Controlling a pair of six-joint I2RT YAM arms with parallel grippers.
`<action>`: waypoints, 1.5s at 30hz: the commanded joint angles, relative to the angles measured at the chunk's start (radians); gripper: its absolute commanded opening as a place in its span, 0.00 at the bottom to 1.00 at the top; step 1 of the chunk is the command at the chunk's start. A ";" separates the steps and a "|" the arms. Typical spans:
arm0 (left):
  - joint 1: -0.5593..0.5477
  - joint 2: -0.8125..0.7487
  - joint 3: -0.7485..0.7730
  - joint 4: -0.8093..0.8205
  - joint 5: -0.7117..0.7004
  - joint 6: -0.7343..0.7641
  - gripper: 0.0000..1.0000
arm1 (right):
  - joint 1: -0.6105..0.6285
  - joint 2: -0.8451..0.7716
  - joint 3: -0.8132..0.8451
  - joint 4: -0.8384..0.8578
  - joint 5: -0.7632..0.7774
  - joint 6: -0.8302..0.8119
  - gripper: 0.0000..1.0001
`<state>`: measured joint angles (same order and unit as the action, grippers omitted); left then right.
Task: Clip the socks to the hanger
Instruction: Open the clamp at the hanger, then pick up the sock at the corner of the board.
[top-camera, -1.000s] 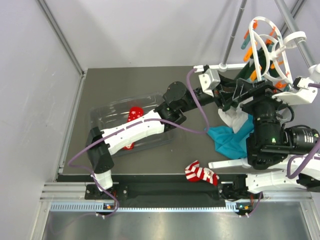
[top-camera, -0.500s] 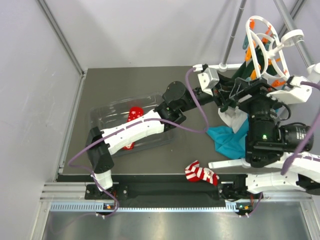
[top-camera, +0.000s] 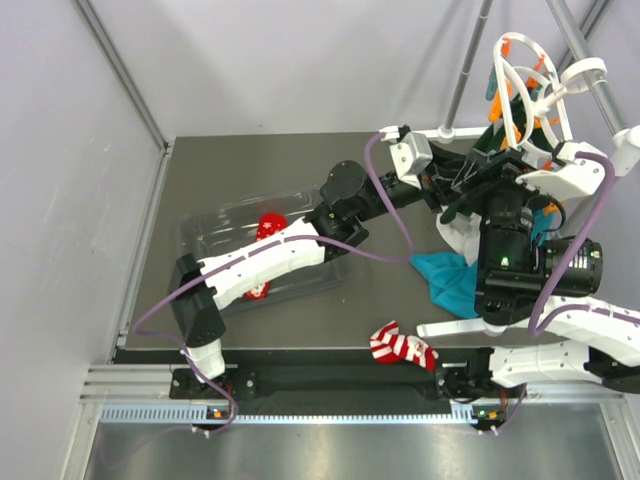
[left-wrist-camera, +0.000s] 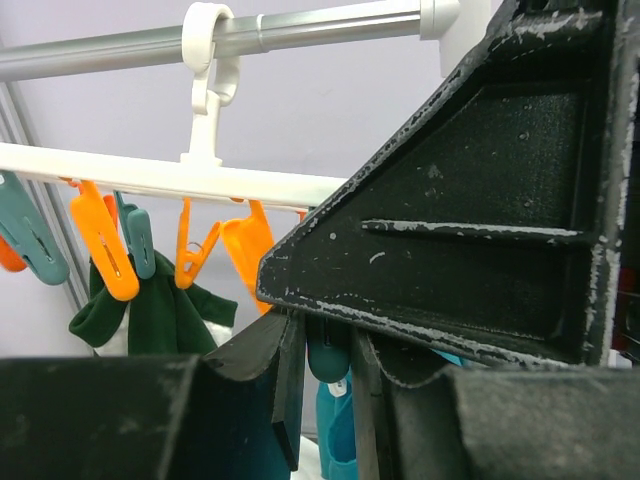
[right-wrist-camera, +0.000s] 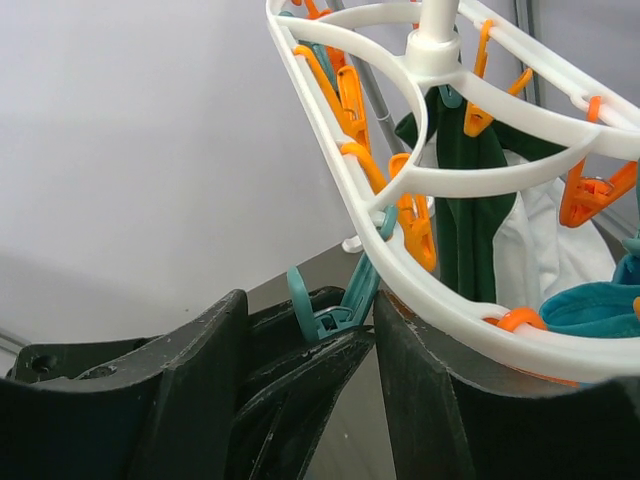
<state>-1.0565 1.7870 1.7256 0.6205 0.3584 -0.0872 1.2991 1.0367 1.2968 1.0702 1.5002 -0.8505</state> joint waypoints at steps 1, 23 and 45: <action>-0.003 -0.072 -0.001 0.079 0.036 0.006 0.00 | -0.023 -0.032 0.018 -0.009 0.164 -0.016 0.52; 0.046 -0.172 -0.139 0.012 0.025 -0.043 0.70 | -0.034 -0.041 0.024 -0.015 0.186 -0.051 0.00; -0.305 -0.451 -0.736 -0.544 -0.430 -0.108 0.64 | -0.034 -0.079 -0.036 -0.013 0.204 -0.098 0.00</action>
<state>-1.2343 1.3094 0.9932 0.1368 0.1375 -0.3038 1.2671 0.9737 1.2770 1.0618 1.5158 -0.9421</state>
